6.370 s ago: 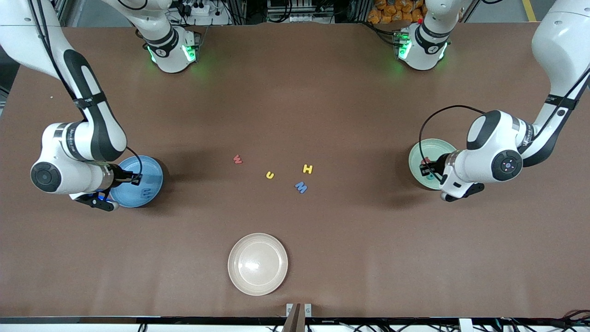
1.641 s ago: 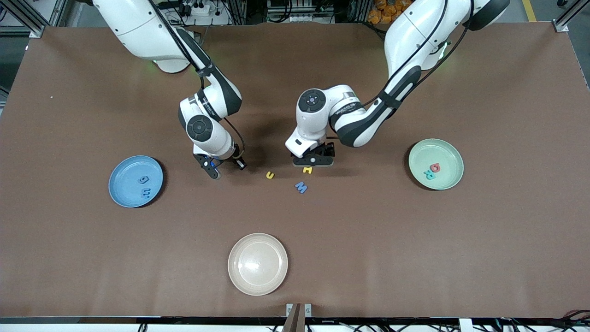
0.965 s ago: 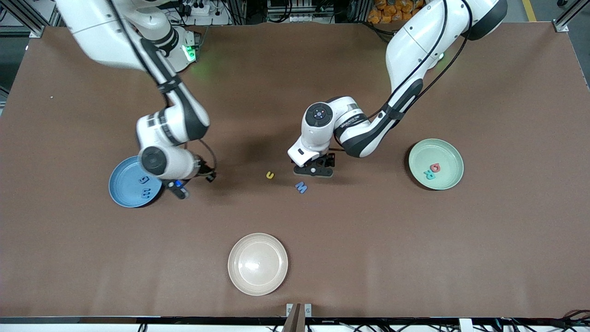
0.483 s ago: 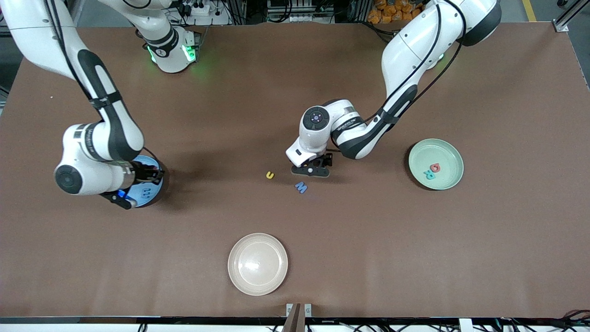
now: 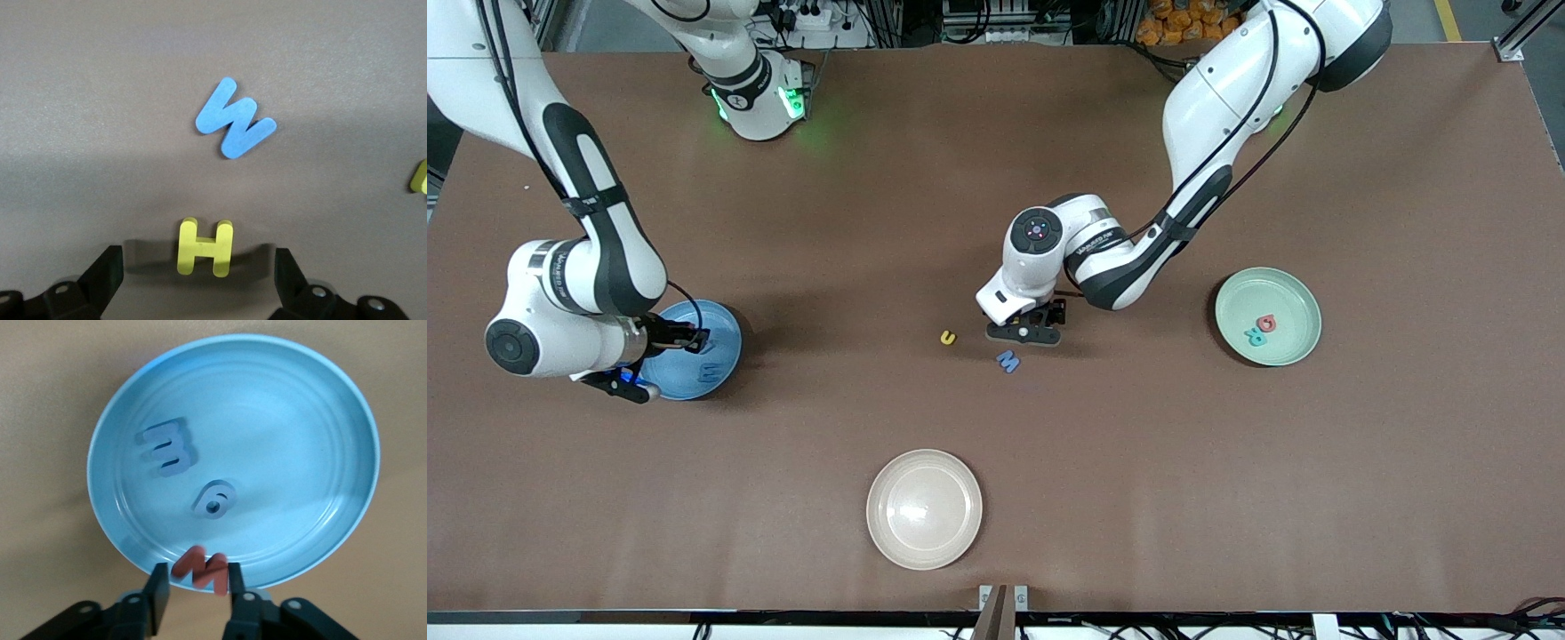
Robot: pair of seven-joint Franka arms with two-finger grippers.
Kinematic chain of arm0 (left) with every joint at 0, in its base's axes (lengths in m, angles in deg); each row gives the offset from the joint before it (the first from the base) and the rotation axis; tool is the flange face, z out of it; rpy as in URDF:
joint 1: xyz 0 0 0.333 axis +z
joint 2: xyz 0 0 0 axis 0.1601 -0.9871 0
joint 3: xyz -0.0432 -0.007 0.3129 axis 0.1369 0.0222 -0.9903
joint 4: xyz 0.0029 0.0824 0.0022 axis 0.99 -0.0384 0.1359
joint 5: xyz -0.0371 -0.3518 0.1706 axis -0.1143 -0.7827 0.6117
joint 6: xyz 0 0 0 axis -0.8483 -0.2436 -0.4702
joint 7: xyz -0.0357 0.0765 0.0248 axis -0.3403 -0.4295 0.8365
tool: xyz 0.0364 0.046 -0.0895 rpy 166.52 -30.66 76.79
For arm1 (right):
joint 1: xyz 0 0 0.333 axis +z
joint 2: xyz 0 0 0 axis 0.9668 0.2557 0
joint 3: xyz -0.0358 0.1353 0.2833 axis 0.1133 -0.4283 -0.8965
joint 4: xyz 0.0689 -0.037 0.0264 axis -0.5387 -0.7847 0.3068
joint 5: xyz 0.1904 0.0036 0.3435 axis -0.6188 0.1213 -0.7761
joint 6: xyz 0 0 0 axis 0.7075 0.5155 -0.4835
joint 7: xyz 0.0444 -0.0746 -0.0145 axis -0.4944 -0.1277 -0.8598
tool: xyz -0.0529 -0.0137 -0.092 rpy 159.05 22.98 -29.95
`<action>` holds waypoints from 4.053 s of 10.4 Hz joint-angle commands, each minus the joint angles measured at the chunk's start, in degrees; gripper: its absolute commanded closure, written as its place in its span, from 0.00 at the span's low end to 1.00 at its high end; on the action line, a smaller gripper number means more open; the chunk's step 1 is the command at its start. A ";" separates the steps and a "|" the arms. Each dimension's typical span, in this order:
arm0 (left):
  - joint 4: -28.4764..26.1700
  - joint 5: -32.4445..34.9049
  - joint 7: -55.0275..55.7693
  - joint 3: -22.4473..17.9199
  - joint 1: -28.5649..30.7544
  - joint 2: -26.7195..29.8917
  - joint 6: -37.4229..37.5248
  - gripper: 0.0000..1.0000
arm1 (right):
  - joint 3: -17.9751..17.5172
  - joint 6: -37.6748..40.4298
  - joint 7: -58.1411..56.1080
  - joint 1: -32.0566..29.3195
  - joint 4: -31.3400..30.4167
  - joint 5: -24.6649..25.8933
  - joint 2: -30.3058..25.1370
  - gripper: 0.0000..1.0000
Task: Sort upper and lower case letters into plates
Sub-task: 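Release the M onto the blue plate while the left gripper grasps the H, then carry the H to the green plate while the right gripper reaches the u, then lower the H onto the green plate while the right gripper grasps the u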
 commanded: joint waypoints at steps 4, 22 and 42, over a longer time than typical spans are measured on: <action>1.00 -0.90 -2.24 -0.06 -0.64 -0.57 0.11 0.32 | -1.37 1.01 2.39 1.17 1.52 -0.43 0.68 0.07; 0.65 -1.78 -8.21 21.70 27.18 5.14 21.78 1.00 | -1.73 -19.80 30.08 34.65 4.16 -8.44 5.24 0.10; -18.25 1.74 -14.18 30.00 71.43 6.02 21.56 0.00 | 1.79 -23.07 50.66 43.72 11.98 -2.11 14.39 0.39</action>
